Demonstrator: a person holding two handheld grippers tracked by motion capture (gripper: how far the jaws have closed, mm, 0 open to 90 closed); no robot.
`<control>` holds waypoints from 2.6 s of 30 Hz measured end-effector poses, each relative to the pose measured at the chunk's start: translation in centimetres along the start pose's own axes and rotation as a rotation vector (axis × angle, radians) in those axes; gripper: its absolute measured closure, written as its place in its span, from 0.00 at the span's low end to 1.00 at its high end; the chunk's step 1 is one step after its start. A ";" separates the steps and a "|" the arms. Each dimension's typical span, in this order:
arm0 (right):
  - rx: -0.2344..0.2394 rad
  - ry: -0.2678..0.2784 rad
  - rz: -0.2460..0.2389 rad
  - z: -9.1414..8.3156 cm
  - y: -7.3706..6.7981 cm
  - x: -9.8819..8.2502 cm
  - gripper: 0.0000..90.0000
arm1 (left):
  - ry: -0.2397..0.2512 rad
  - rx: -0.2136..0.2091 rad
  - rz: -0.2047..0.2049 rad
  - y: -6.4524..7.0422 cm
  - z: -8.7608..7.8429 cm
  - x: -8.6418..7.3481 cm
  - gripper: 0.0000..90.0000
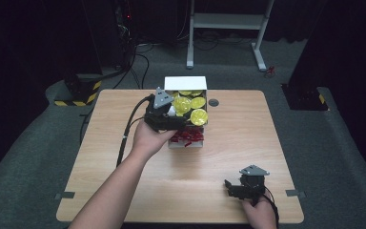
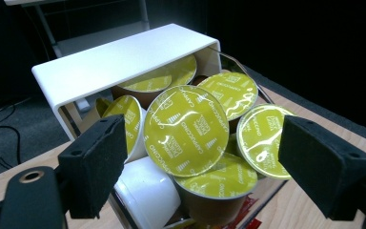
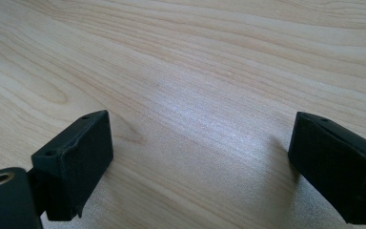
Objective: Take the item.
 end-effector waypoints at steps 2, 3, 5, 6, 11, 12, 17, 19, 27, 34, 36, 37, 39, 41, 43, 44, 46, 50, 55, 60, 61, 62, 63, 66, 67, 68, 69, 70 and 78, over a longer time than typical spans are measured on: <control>0.000 0.000 0.000 0.0 0.0 0.0 0.09 | -0.007 0.004 0.003 0.0 0.3 -0.1 0.19; 0.000 0.000 0.000 0.0 0.0 0.0 0.09 | -0.007 0.005 0.001 0.0 0.5 -0.1 0.19; 0.000 0.000 0.000 0.0 0.0 0.0 0.09 | -0.017 0.012 0.006 0.0 0.7 -0.1 0.19; 0.000 0.000 0.000 0.0 0.0 0.0 0.09 | -0.020 0.013 0.006 -0.1 0.9 -0.1 0.19; 0.000 0.000 0.000 0.0 0.0 0.0 0.09 | -0.019 0.015 0.010 -0.1 1.3 0.0 0.19; 0.000 0.000 0.000 0.0 0.0 0.0 0.09 | -0.023 0.017 0.012 -0.1 1.4 0.0 0.19; 0.000 0.000 0.000 0.0 0.0 0.0 0.09 | -0.031 0.025 0.004 -0.5 1.8 -0.1 0.20; 0.000 0.000 0.000 0.0 0.0 0.0 0.09 | -0.034 0.028 0.008 -0.5 1.9 0.0 0.20; 0.000 0.000 0.000 0.0 0.0 0.0 0.09 | -0.052 0.039 0.016 -0.5 2.4 -0.1 0.24; 0.000 0.000 0.000 0.0 0.0 0.0 0.09 | -0.062 0.060 0.036 -0.4 2.7 -0.3 0.26; 0.000 0.000 0.000 0.0 0.0 0.0 0.09 | -0.055 0.067 0.026 -0.5 2.8 -0.3 0.29; 0.000 0.000 0.000 0.0 0.0 0.0 0.09 | -0.052 0.068 0.026 -0.5 2.7 -0.3 0.29; 0.000 0.000 0.000 0.0 0.0 0.0 0.09 | -0.050 0.070 0.025 -0.6 2.6 -0.4 0.31; 0.000 0.000 0.000 0.0 0.0 0.0 0.09 | -0.047 0.070 0.019 -0.7 2.6 -0.4 0.33; 0.000 0.000 0.000 0.0 0.0 0.0 0.09 | -0.045 0.070 0.022 -0.7 2.6 -0.5 0.34; 0.000 0.000 0.000 0.0 0.0 0.0 0.09 | -0.042 0.072 0.027 -0.7 2.5 -0.5 0.36; 0.000 0.000 -0.001 0.0 0.0 0.0 0.09 | -0.036 0.076 0.030 -0.6 2.3 -0.5 0.37; 0.001 0.000 -0.001 0.0 0.0 0.0 0.09 | -0.018 0.070 0.020 -0.6 2.0 -0.6 0.40; 0.000 0.000 -0.001 0.0 0.0 0.0 0.09 | -0.011 0.082 0.015 -0.5 2.1 -0.7 0.41; 0.000 0.000 -0.001 0.0 0.0 0.0 0.09 | 0.001 0.078 0.015 -0.5 1.9 -0.8 0.44; 0.000 0.000 -0.001 0.0 0.0 0.0 0.09 | -0.001 0.074 0.010 -0.4 1.9 -0.8 0.44; 0.000 0.000 -0.001 0.0 0.0 0.0 0.09 | -0.001 0.074 0.010 -0.4 1.9 -0.8 0.44; 0.000 0.000 -0.001 0.0 0.0 0.0 0.09 | 0.000 0.076 0.007 -0.4 1.9 -0.8 0.44; 0.000 0.000 -0.001 0.0 0.0 0.0 0.09 | 0.003 0.073 0.003 -0.4 1.9 -0.8 0.44; 0.000 0.000 -0.001 0.0 0.0 0.0 0.09 | 0.004 0.072 0.002 -0.4 1.9 -0.8 0.44; 0.001 0.000 -0.001 0.0 0.0 0.0 0.09 | 0.006 0.067 0.000 -0.3 1.9 -0.8 0.44; 0.001 0.000 -0.001 0.0 0.0 0.0 0.09 | 0.007 0.065 0.002 -0.2 1.9 -0.8 0.44; 0.000 0.000 -0.001 0.0 0.0 0.0 0.09 | 0.007 0.065 0.002 -0.2 1.9 -0.8 0.44; 0.000 0.000 -0.001 0.0 0.0 0.0 0.09 | 0.015 0.062 -0.005 -0.1 1.7 -0.6 0.44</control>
Point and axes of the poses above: each handheld gripper's, and its own axes: z roughly forward along the jaws, x roughly out of its top, y roughly to its right, the point moved 9 cm from there along z, roughly forward along the jaws, and after that the axes turned 12 degrees about z, right-handed, at the moved point
